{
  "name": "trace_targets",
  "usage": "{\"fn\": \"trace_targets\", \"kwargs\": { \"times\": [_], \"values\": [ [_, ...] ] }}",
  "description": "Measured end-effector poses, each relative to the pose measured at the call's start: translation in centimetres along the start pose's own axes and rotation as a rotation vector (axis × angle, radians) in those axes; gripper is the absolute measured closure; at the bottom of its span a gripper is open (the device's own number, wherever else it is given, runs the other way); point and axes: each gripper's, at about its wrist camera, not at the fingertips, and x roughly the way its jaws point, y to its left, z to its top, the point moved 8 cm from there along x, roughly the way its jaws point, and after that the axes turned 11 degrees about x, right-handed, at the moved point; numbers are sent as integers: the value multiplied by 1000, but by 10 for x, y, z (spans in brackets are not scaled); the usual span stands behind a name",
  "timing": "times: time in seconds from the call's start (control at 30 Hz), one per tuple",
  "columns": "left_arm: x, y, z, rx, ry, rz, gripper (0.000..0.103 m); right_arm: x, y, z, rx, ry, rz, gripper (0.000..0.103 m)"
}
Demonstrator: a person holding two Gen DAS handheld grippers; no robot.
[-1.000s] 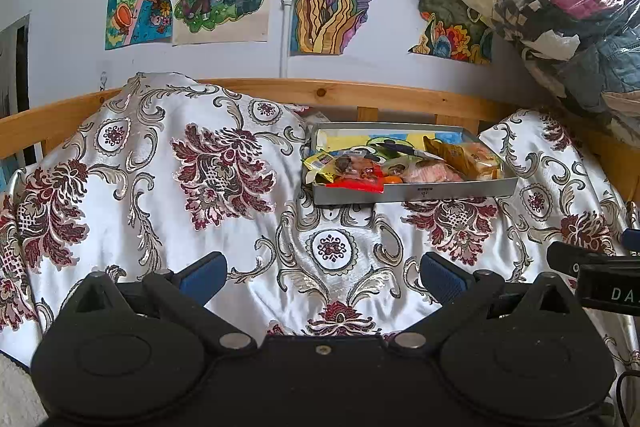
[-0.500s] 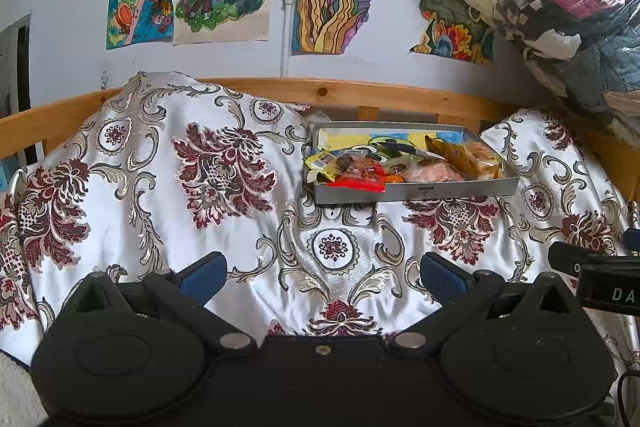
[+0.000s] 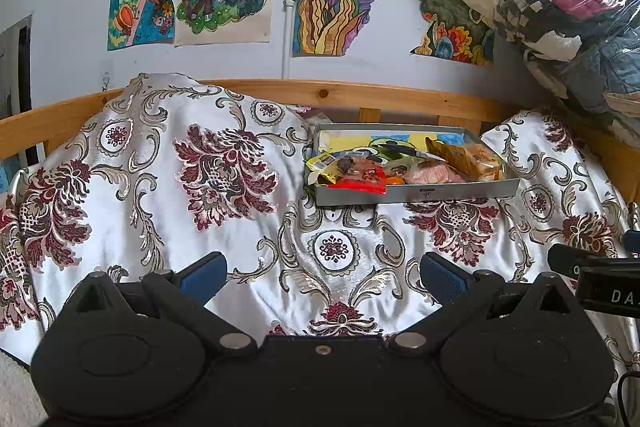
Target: Organize snacks
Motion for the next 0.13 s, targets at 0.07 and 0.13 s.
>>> {"fn": "trace_targets", "kwargs": {
  "times": [0.07, 0.13],
  "values": [
    [0, 0, 0, 1, 0, 1, 1, 0, 0, 0, 0, 0, 0, 0],
    [0, 0, 0, 0, 1, 1, 1, 0, 0, 0, -1, 0, 1, 0]
  ]
}}
